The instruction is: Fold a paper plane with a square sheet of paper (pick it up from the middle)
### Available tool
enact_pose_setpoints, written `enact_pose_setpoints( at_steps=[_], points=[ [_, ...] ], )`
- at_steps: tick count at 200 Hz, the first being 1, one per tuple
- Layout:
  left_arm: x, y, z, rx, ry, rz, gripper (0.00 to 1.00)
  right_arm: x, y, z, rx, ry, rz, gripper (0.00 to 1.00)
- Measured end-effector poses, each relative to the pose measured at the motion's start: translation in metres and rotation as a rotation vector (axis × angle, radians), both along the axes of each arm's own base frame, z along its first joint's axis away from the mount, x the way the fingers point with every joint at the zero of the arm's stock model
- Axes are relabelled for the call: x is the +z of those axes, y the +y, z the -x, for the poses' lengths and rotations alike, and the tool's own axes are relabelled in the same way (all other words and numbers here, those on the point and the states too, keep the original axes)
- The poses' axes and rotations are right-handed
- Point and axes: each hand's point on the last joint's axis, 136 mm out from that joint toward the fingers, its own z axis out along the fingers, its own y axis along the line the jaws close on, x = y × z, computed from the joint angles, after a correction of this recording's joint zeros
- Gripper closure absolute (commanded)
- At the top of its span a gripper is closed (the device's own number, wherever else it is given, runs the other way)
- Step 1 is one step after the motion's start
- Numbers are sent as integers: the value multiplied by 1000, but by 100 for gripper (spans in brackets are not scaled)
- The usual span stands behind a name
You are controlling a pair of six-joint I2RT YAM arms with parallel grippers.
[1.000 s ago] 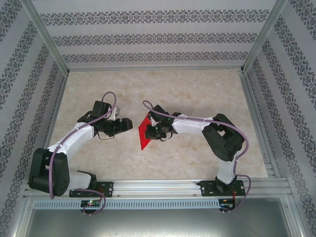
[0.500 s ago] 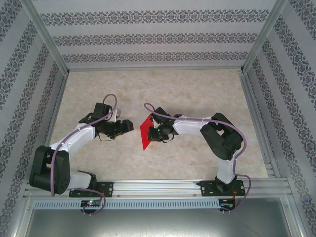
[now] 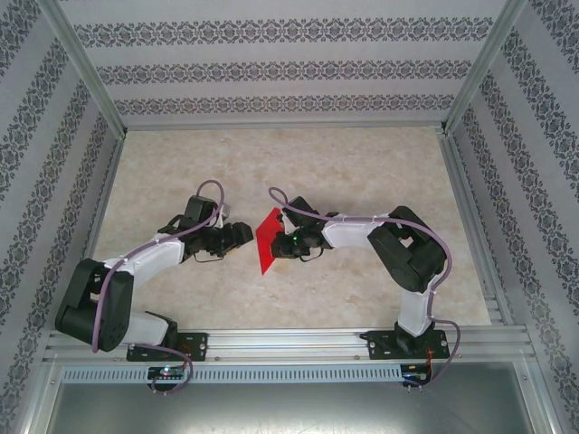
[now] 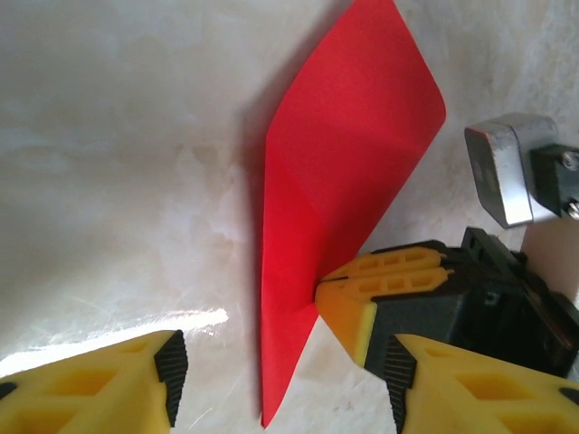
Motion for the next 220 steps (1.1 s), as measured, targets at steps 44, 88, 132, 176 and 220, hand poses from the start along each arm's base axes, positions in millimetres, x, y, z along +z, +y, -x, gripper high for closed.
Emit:
enact_pose_setpoints(
  at_steps=[44, 88, 132, 176, 220],
  points=[
    [-18, -6, -17, 102, 3, 9, 49, 1, -1, -1, 0, -8, -19, 91],
    [-40, -21, -21, 110, 37, 17, 55, 1, -3, -3, -4, -5, -29, 94],
    [-39, -32, -32, 106, 20, 37, 62, 2, -6, -6, 0, -11, -32, 94],
    [-40, -38, -37, 96, 26, 47, 65, 2, -6, -6, 4, -12, -34, 94],
    [-33, -42, -42, 87, 9, 59, 73, 2, -7, -8, -1, -9, -36, 94]
  ],
)
